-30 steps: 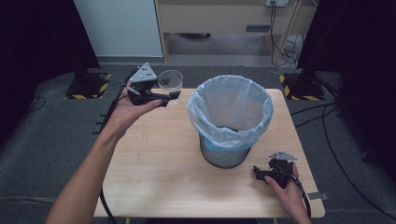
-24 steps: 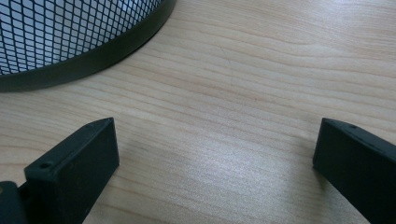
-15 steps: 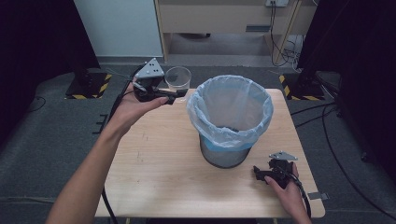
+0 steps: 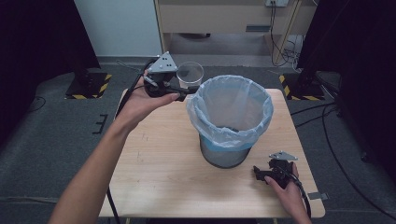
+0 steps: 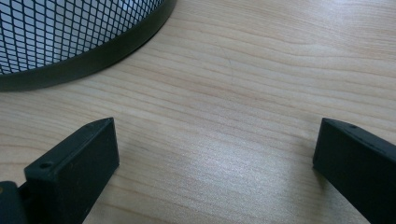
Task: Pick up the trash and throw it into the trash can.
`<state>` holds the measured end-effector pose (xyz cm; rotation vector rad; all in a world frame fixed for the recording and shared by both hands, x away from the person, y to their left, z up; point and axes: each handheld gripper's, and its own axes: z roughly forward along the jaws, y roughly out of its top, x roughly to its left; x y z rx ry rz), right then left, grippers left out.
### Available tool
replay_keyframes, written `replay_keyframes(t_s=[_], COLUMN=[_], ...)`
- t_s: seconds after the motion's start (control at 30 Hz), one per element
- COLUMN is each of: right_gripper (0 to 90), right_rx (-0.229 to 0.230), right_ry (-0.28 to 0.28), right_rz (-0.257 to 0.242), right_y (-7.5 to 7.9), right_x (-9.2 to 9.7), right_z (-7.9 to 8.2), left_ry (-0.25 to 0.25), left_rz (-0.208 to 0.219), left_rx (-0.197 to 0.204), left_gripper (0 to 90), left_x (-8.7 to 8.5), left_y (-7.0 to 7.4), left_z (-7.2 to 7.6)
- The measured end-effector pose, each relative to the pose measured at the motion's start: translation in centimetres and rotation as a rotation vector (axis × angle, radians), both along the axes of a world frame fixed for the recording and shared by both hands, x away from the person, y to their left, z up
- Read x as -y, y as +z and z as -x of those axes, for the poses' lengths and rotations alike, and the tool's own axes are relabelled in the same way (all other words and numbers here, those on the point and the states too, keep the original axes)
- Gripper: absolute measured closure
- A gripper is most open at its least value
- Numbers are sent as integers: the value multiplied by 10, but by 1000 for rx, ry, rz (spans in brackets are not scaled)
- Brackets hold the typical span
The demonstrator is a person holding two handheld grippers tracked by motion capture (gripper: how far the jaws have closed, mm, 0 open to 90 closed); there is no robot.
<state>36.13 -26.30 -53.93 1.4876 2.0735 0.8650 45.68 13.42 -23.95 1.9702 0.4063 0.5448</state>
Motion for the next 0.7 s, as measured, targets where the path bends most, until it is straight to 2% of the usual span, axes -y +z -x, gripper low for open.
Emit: replay_keyframes(t_s=[0.27,0.7], right_gripper=[3,3], right_rx=[0,1], right_ry=[0,2], right_rz=[0,1], right_y=[0,0], right_x=[0,0], right_z=[0,0], left_ry=[-29,-64], left_rz=[-19,-10], left_rx=[5,-9], left_gripper=[343,347], left_x=[18,36], left_y=[4,2], left_z=[-3,-5])
